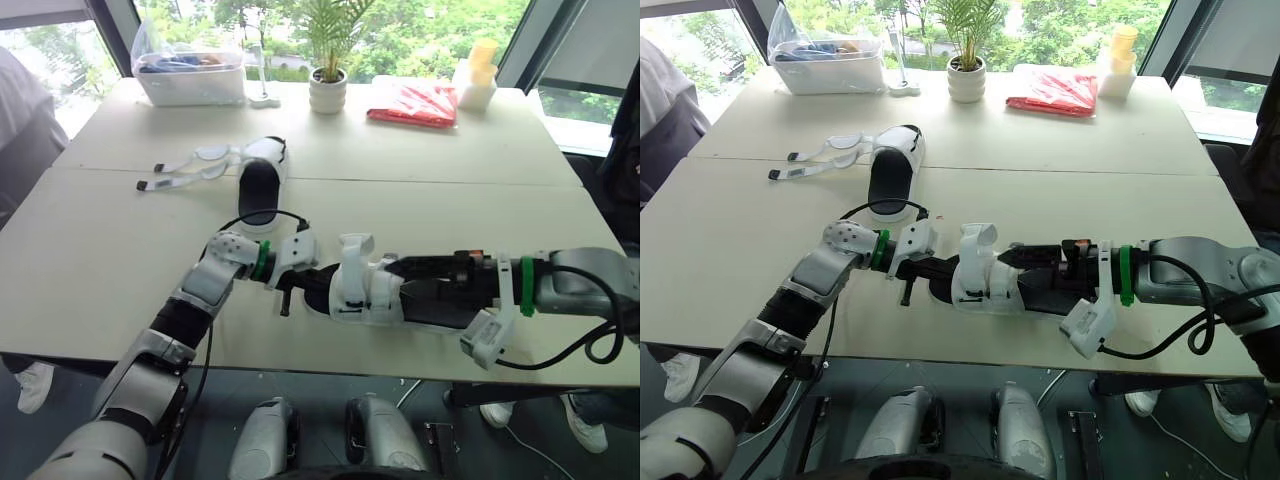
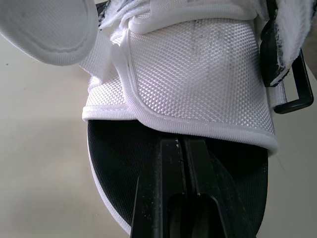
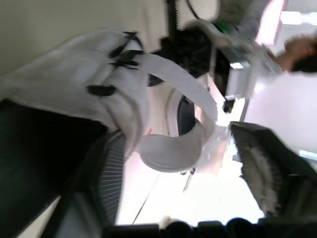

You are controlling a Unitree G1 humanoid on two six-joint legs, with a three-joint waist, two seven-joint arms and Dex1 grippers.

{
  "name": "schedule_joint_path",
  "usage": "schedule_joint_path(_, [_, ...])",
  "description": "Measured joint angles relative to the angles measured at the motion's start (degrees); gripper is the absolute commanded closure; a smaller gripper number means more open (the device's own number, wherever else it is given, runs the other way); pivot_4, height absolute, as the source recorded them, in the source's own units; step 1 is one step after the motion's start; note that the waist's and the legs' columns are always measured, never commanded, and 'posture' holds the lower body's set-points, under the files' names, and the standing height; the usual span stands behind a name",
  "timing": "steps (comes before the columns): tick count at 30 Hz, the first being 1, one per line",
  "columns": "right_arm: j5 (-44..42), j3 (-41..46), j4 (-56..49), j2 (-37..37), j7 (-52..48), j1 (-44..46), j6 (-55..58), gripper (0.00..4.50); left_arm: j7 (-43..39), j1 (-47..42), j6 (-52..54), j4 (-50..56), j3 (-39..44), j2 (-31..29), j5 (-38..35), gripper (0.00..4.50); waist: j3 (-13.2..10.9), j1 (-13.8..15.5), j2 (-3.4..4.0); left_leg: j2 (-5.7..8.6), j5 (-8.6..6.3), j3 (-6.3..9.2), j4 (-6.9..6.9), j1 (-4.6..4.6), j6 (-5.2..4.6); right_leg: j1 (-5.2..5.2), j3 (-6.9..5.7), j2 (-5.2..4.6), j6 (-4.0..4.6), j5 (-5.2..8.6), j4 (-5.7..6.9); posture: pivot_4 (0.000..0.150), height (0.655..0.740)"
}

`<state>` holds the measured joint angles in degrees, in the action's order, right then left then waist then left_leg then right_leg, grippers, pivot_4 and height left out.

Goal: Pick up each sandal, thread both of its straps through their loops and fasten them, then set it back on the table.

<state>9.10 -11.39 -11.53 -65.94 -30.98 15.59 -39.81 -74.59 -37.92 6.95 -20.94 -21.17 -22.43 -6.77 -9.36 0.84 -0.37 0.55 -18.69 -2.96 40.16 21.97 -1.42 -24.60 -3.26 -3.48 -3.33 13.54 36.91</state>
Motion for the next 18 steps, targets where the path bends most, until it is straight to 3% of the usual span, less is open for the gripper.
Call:
schedule_joint_path(2, [-18.22,-0.03,-5.0,-0.02,-3.18,-4.34,17.79,0.05,-0.22,-0.28,-0.05,-0.56,0.06,0.06,0.0,4.5,0.0,-0.05,0.0,-0.01,-0.01,0.02,0.01,-0.01,-0.02,0.02,0.0,-0.06,0.0,-0.01,-0.01,0.15,0.7241])
schedule_joint_path(4, [-45.5,1.32,-11.61,-0.56,-2.48,-5.68,39.71,0.05,-0.35,-0.44,-0.27,-1.0,0.08,0.15,0.0,4.5,0.0,-0.14,0.01,-0.03,-0.01,0.07,0.02,-0.02,-0.02,0.04,-0.02,-0.12,0.01,-0.02,0.0,0.15,0.7241])
schedule_joint_path(7, [-67.62,4.35,-16.61,-2.97,-2.15,-3.31,59.24,0.05,-0.39,-0.8,-0.35,-1.41,-0.09,0.31,0.32,4.5,0.0,-0.15,0.01,-0.04,-0.02,0.12,-0.03,-0.1,-0.01,0.09,-0.04,-0.15,0.19,0.08,-0.06,0.15,0.7241])
schedule_joint_path(10, [-75.98,5.9,-17.63,-3.17,-2.45,-1.06,71.22,0.05,-0.4,-0.83,-0.48,-1.44,-0.11,0.53,0.31,4.5,0.01,-0.1,0.01,-0.05,-0.04,0.13,-0.09,-0.04,-0.04,0.09,-0.04,-0.15,0.2,0.09,-0.25,0.15,0.7241])
schedule_joint_path(18, [-81.79,5.14,-15.7,5.72,-0.43,5.31,87.8,0.05,-0.29,-0.56,-0.16,-0.61,-0.05,0.53,0.31,4.5,0.02,-0.15,0.03,-0.05,-0.09,0.13,-0.09,0.24,-0.13,-0.03,-0.06,-0.15,0.11,-0.02,-0.57,0.15,0.7241])
